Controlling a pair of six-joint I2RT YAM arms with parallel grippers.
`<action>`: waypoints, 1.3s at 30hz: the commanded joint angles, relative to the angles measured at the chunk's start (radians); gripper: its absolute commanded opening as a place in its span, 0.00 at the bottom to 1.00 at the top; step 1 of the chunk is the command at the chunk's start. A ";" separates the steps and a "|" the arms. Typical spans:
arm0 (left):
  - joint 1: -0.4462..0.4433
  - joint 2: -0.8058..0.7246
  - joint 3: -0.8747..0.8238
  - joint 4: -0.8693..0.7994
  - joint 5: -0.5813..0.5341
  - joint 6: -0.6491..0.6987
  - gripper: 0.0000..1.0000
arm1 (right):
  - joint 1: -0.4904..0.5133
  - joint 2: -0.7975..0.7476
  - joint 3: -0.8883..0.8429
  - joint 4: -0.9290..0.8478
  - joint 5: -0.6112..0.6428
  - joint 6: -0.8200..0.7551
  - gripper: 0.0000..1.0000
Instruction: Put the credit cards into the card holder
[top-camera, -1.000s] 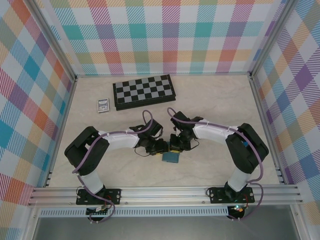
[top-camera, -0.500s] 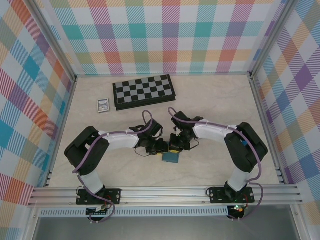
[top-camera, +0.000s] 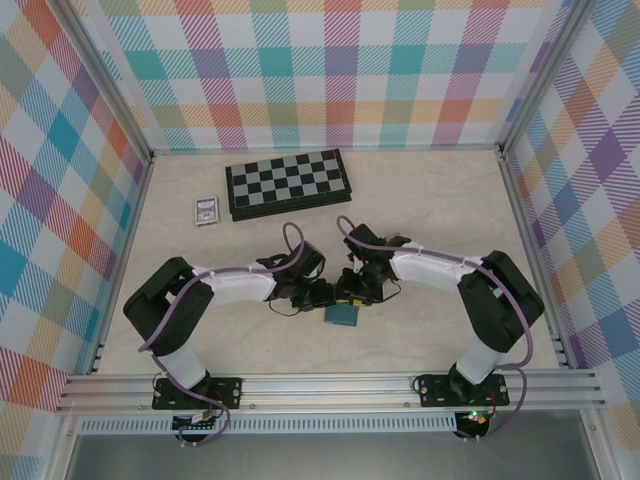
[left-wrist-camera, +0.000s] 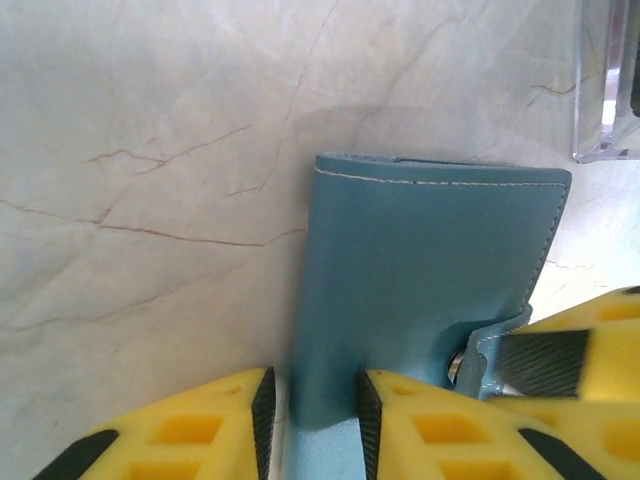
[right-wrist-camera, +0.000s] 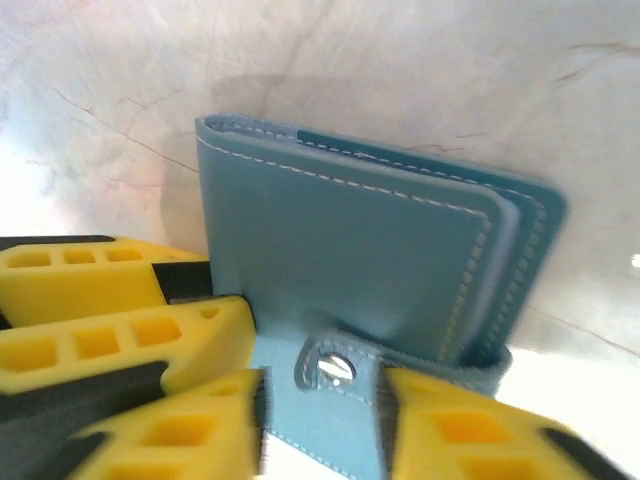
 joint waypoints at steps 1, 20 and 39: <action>-0.022 -0.118 -0.015 -0.041 -0.168 0.012 0.35 | -0.007 -0.189 0.096 -0.083 0.204 -0.077 0.62; 0.442 -0.685 -0.219 -0.145 -1.010 0.432 1.00 | -0.485 -0.430 -0.458 0.649 0.755 -0.620 0.92; 0.604 -0.253 -0.395 0.773 -0.712 0.784 1.00 | -0.639 -0.247 -0.595 1.266 0.408 -0.748 0.92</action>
